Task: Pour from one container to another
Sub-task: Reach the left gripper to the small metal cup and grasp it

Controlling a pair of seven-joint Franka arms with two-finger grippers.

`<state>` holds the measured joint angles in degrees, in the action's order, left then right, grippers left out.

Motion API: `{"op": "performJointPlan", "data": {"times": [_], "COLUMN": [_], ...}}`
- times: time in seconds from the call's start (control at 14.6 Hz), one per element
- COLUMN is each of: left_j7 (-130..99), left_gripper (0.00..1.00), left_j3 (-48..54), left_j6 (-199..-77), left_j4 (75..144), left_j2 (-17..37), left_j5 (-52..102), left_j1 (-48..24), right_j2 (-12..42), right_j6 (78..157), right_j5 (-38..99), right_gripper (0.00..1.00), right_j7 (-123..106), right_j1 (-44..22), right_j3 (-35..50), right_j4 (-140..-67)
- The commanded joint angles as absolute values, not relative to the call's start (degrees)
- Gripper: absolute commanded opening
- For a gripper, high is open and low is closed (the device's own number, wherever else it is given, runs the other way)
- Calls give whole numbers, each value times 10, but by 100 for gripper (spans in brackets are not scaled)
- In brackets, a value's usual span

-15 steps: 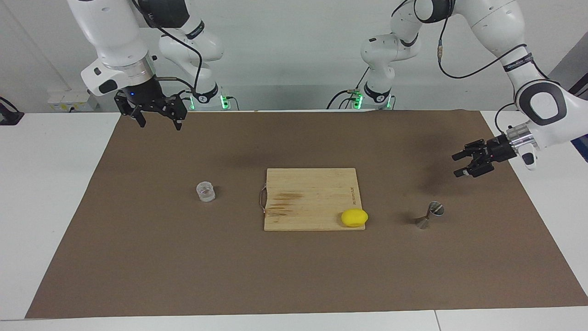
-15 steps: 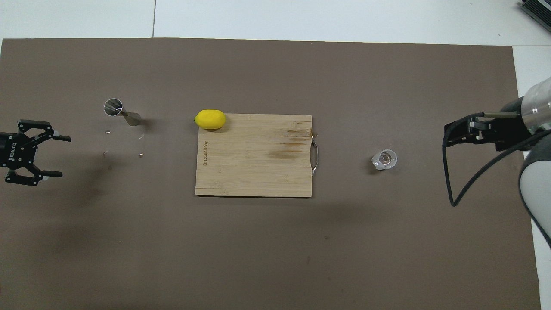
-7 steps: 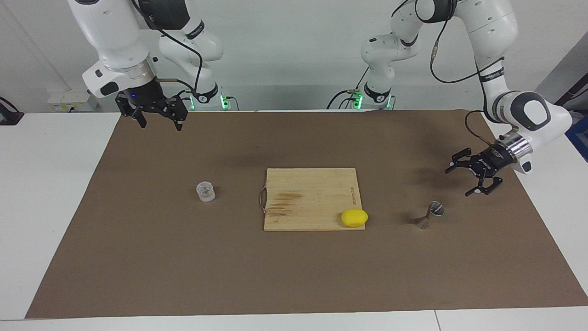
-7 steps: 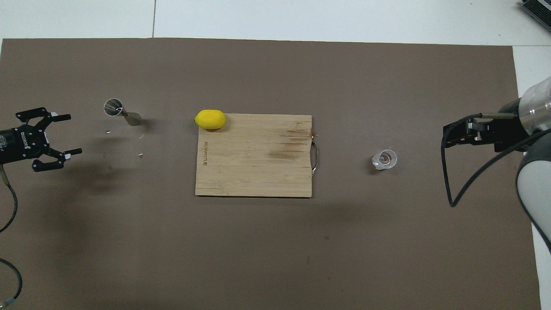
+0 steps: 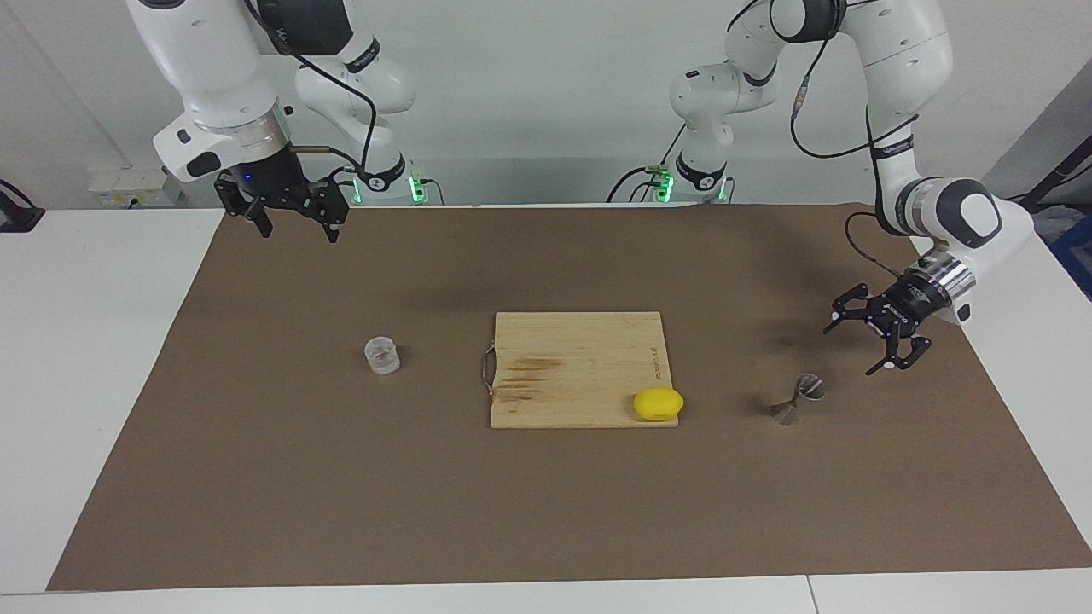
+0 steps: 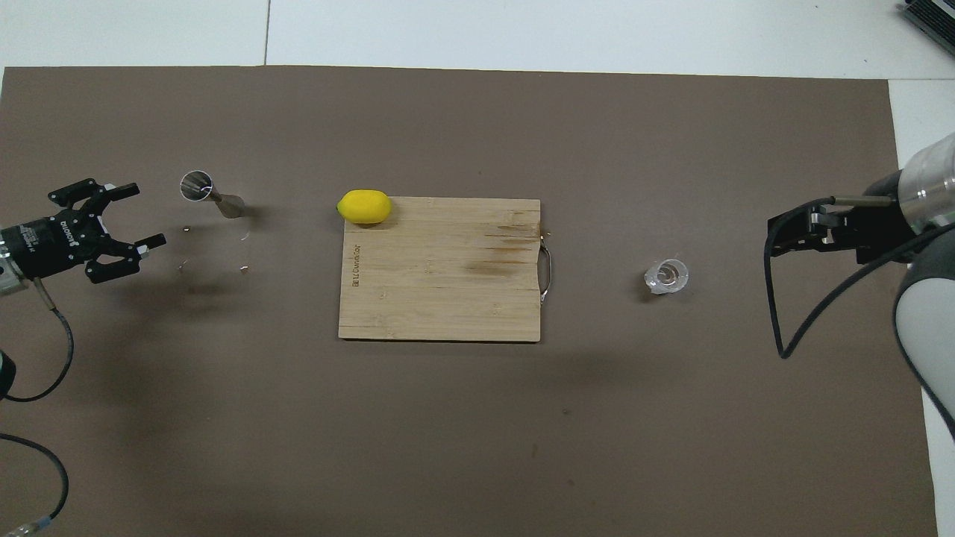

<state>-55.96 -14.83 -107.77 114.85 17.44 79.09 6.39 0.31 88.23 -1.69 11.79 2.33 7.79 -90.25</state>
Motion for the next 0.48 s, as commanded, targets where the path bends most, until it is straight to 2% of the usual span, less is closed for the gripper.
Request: {"op": "performJointPlan", "data": {"times": [0.0, 0.41], "left_j7": [-564, -564], "left_gripper": [100, 100], "left_j3": [-152, -152], "left_j6": [-1099, -1148], "left_j4": [1162, 1157], "left_j2": [168, 181], "left_j5": [826, 874], "left_j1": [36, 6], "right_j2": [-6, -6], "right_j6": [892, 893], "right_j5": [-21, -19], "right_gripper": [100, 100], "right_j7": [102, 102], "right_j1": [25, 25], "right_j3": [81, 80], "right_j4": [-917, -917]}}
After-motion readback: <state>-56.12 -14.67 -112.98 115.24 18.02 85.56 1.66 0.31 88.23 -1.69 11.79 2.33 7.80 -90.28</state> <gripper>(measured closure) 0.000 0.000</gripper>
